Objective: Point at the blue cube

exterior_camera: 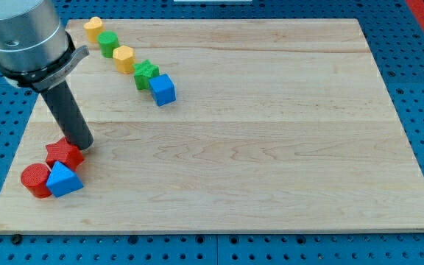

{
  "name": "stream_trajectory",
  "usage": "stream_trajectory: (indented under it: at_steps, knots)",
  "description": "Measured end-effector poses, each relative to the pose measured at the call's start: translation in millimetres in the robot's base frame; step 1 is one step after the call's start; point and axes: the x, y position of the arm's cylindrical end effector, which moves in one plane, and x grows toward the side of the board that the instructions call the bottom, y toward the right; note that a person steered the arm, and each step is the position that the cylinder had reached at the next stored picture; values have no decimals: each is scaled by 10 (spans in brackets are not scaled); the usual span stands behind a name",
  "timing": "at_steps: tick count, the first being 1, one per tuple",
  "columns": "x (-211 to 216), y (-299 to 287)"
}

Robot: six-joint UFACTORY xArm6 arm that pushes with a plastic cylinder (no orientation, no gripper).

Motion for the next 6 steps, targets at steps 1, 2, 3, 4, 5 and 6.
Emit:
stream_trajectory:
  at_steps: [1,2,3,4,5,6]
  knots:
    - [22,-2]
    - [-17,470]
    - [-152,1176]
    - [-422,1877]
    - [-949,2171]
    - [-1365,2073]
